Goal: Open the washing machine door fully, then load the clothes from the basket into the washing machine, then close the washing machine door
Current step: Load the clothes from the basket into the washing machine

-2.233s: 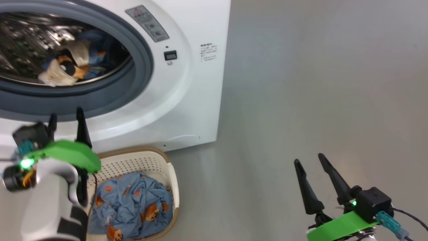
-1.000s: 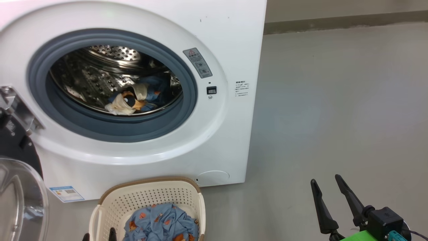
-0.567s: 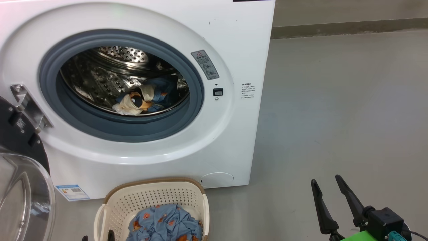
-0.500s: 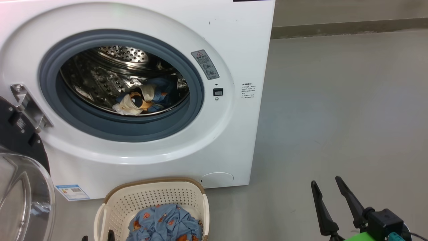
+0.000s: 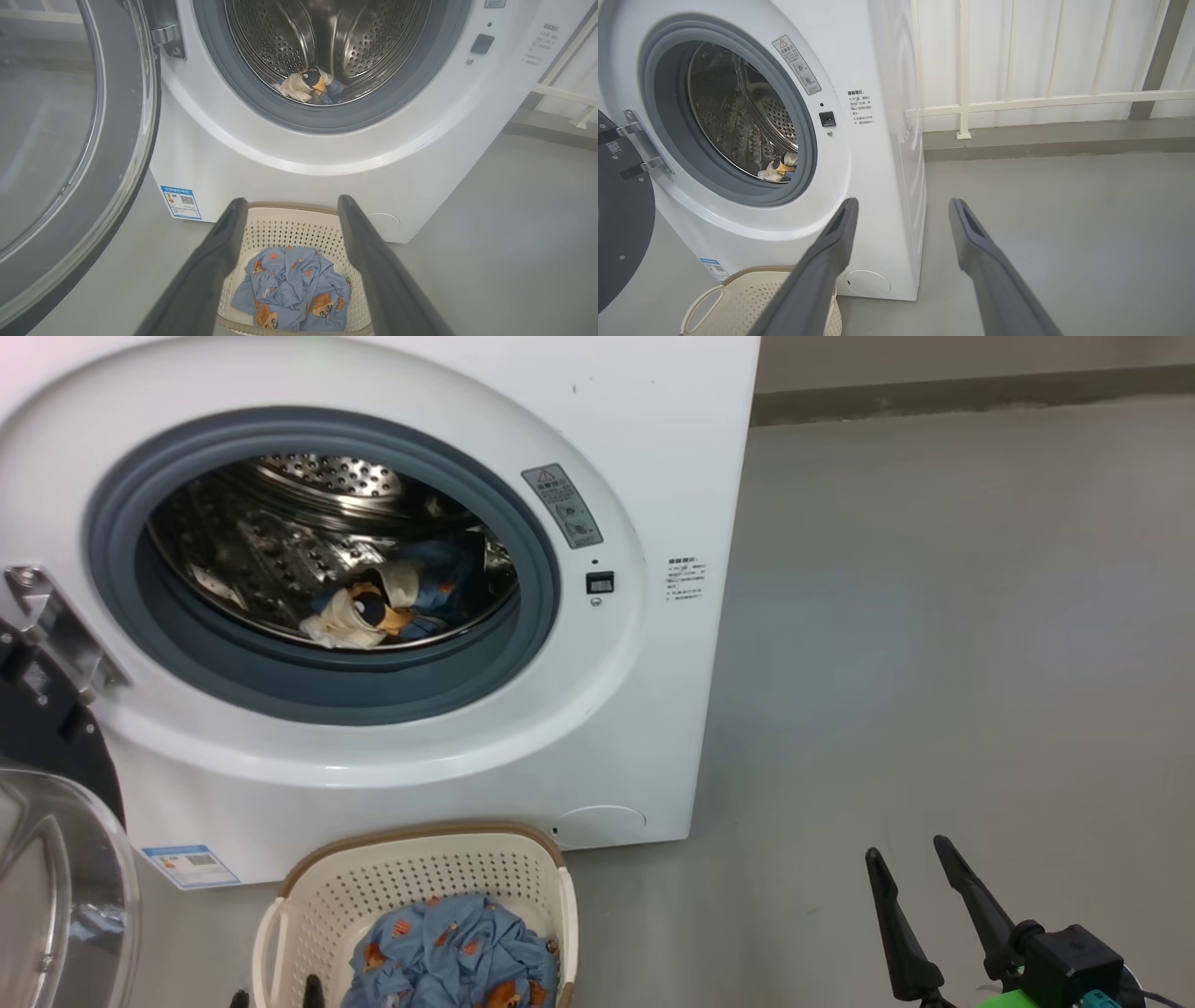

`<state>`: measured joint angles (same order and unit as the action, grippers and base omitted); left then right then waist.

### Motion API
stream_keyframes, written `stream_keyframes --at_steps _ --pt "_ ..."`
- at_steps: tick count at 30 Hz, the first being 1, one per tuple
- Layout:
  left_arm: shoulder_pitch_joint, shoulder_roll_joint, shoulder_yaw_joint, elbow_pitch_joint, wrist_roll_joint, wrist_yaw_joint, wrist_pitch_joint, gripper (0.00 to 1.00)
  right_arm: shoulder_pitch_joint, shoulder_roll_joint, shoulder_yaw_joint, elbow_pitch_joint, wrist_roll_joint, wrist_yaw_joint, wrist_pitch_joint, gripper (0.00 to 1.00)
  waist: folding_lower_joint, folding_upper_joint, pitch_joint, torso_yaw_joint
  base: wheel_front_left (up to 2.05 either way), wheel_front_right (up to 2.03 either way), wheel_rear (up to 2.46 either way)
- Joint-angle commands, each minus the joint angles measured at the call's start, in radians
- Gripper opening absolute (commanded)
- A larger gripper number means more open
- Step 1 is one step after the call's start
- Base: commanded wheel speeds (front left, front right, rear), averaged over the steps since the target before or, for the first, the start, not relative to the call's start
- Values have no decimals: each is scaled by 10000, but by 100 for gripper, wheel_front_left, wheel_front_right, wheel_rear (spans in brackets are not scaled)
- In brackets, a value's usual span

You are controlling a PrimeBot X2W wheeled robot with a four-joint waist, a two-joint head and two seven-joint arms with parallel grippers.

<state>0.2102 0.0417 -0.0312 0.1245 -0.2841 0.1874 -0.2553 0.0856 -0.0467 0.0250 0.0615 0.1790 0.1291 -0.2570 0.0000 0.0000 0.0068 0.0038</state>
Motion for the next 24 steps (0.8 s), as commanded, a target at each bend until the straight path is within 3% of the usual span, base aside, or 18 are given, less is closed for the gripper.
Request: stream_keyframes --at_steps 1,13,24 --pt "-338 86 235 -180 89 -33 -65 100 -251 -38 297 -264 26 16 -48 100 0 0 102 -97 0 0 0" --pt "-2335 239 -265 1620 101 -572 418 100 -919 -37 432 -481 -106 16 -48 100 0 0 1949 -809 0 0 0" --pt "-5114 858 -7 4831 -596 -1390 1054 100 -1891 -36 389 -754 22 16 -48 100 0 0 4243 -1642 0 0 0"
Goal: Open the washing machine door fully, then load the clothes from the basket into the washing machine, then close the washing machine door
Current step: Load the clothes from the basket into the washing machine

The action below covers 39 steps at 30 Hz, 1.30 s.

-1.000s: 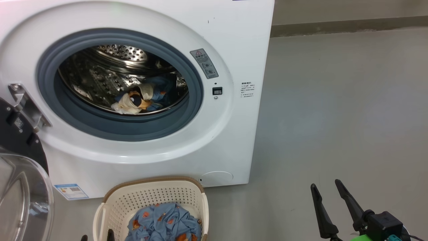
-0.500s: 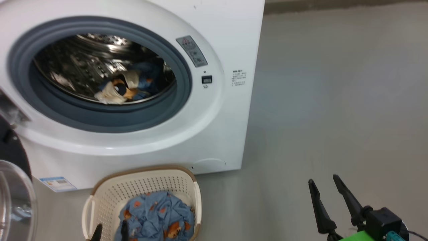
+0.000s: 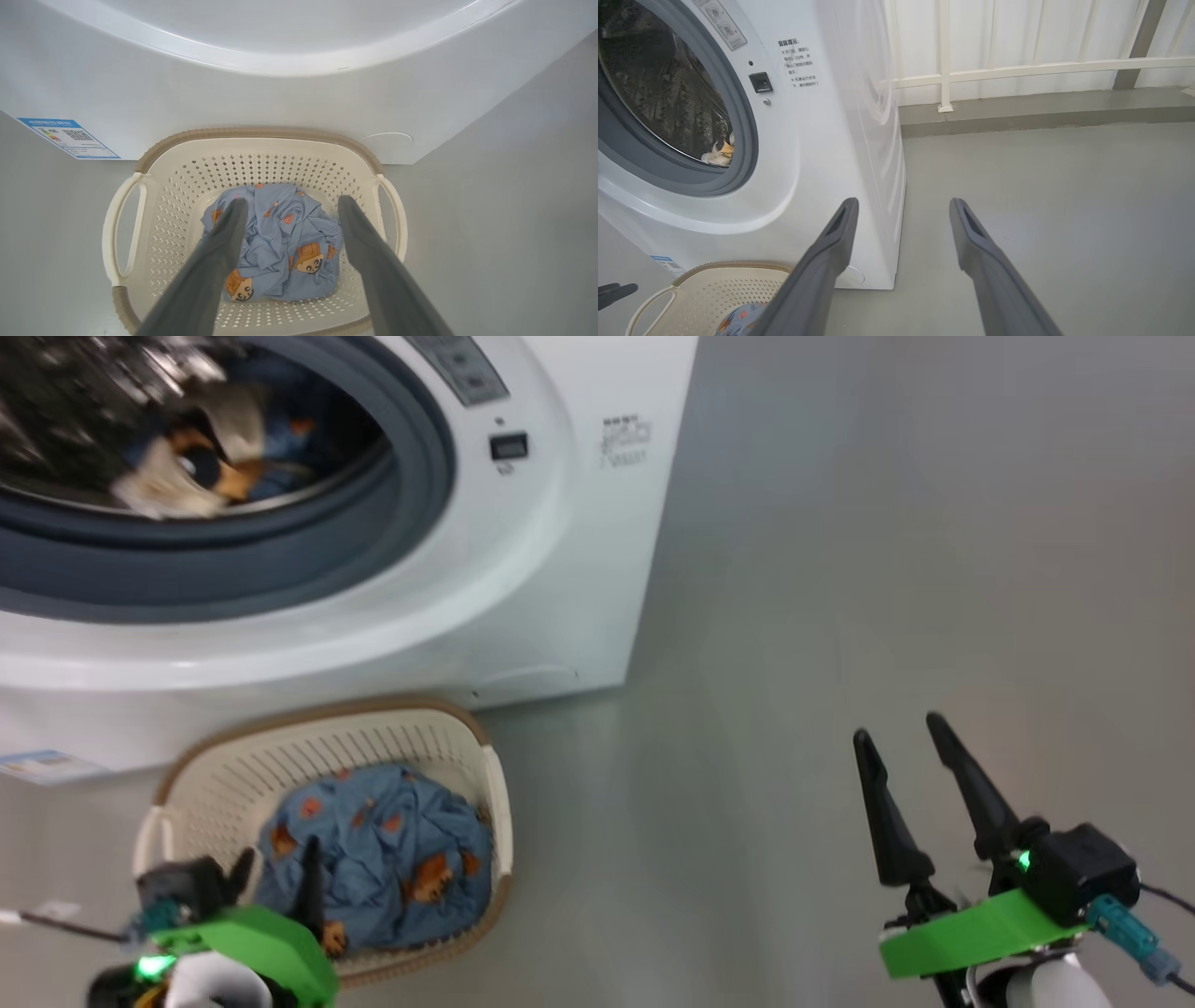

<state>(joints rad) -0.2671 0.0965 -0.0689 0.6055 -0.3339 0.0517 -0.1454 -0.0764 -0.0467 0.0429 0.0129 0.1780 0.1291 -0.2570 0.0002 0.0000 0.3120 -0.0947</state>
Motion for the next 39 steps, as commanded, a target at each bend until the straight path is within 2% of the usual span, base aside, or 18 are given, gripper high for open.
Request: stream_keyframes --at_steps 1,11,15,26,39 --pt "-575 341 413 328 -171 -88 -33 100 -353 -36 193 -292 46 16 -48 100 -2 0 1359 -704 0 0 0" --pt "-2662 647 288 3110 -385 -803 155 100 -1054 -36 228 -511 166 16 -48 100 -2 0 2838 -882 0 0 0" --pt "-3433 777 228 4071 -407 -953 180 100 -1336 -36 238 -615 182 16 -48 100 -2 0 3420 -947 0 0 0" --pt "-4997 1031 197 5820 -515 -989 -79 100 -1660 -36 4 -967 20 16 -48 100 -2 0 4734 -1008 0 0 0" --pt "-6058 1207 266 6578 -752 -793 -367 100 -1685 -36 -127 -1382 -217 16 -48 100 -2 0 5689 -952 0 0 0"
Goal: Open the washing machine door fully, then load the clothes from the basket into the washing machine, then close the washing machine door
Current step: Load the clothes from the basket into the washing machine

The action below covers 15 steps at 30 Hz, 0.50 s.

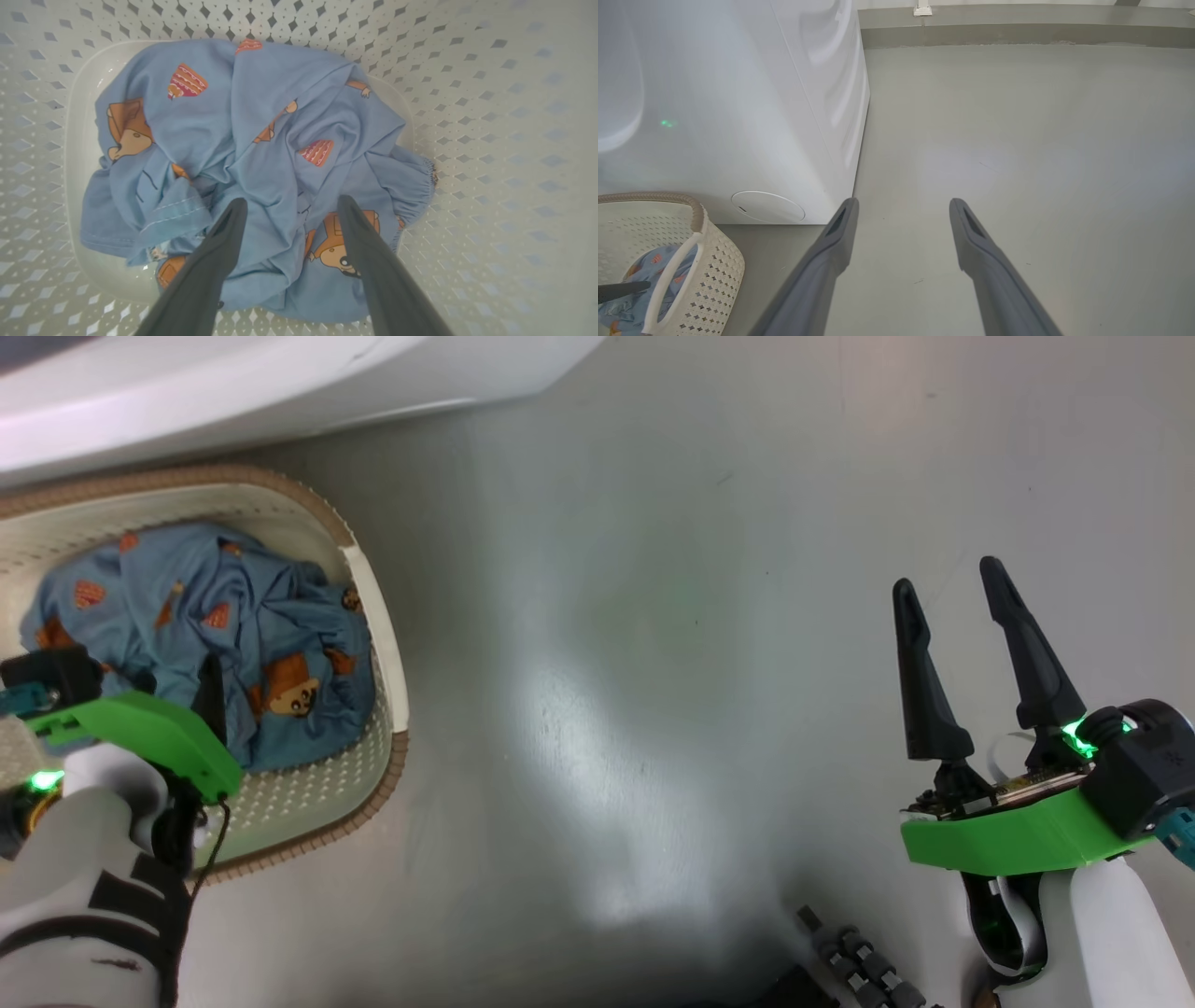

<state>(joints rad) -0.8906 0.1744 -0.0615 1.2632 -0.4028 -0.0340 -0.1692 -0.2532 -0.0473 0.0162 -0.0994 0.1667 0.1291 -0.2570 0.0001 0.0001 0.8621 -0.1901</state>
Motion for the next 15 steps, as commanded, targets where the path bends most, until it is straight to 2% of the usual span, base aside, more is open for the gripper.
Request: stream_keyframes --at_steps 1,15 --pt "119 452 195 25 -81 73 -146 100 104 -30 122 -303 -127 16 -48 100 -1 -1 260 1 0 0 0" --pt "-517 462 -34 191 -36 354 -373 100 557 -30 33 -697 -478 16 -48 100 -1 -1 814 77 0 0 0"
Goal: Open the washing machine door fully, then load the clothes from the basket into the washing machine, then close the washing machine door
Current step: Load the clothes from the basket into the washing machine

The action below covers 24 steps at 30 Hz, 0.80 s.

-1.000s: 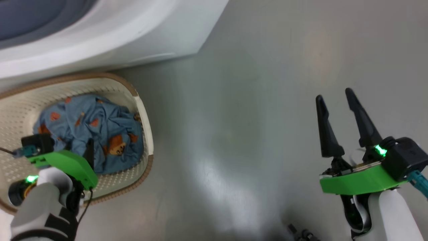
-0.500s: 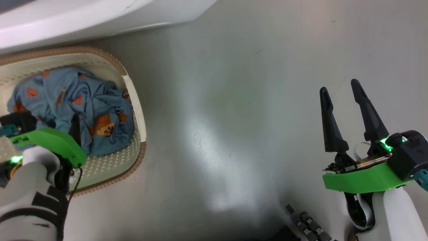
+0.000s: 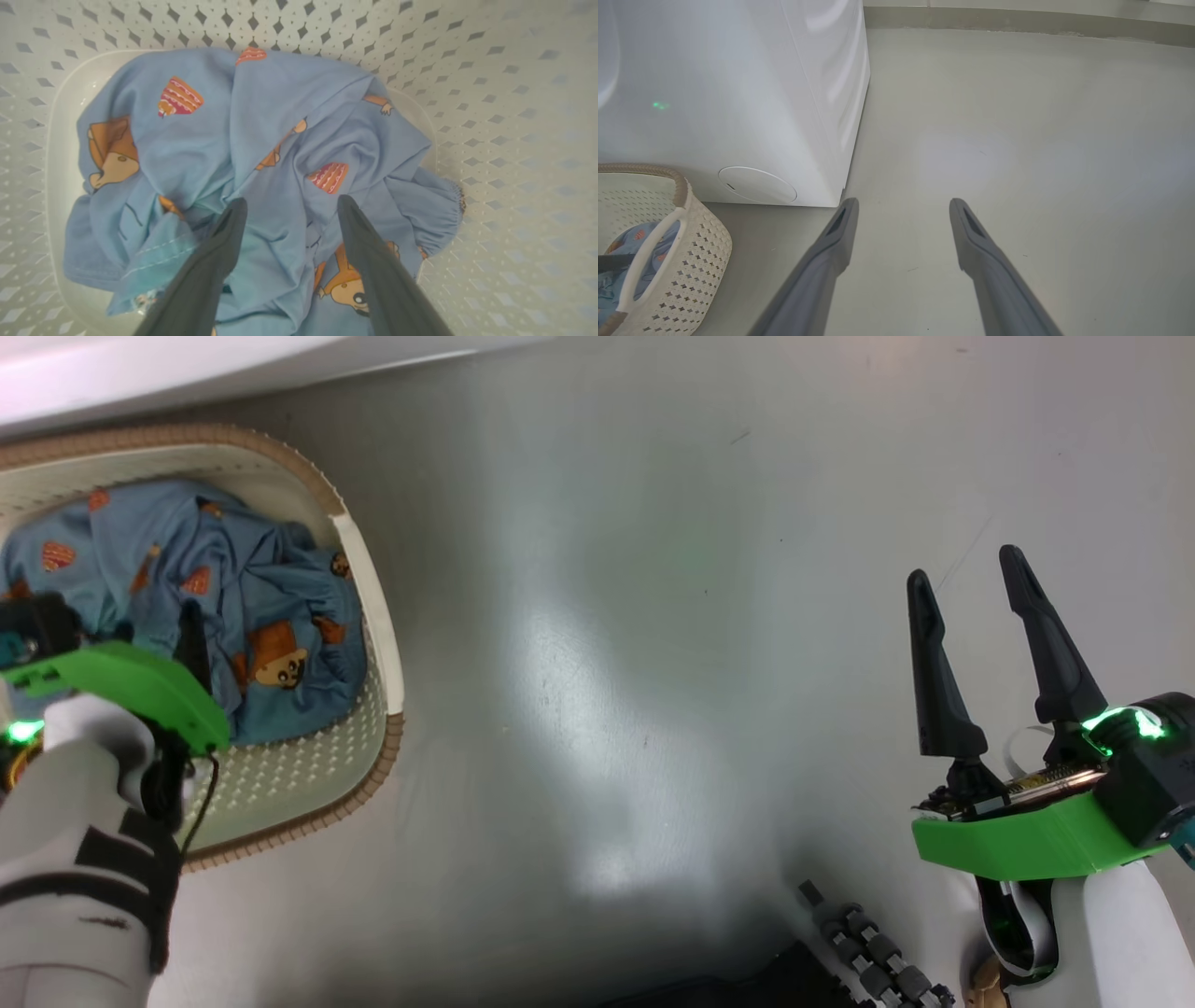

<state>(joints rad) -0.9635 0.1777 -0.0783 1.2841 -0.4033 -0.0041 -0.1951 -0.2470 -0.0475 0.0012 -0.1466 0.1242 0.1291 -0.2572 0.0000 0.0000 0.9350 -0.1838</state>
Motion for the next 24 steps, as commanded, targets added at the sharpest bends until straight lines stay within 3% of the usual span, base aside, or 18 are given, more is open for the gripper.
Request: stream_keyframes --at_steps 1,24 --pt "138 435 116 -13 -26 66 -138 100 520 -28 183 -259 -79 16 -46 100 0 0 146 20 0 0 0" --pt "-631 261 -487 58 151 265 -353 100 957 -122 175 -547 -204 16 -46 100 0 0 649 74 0 0 0"
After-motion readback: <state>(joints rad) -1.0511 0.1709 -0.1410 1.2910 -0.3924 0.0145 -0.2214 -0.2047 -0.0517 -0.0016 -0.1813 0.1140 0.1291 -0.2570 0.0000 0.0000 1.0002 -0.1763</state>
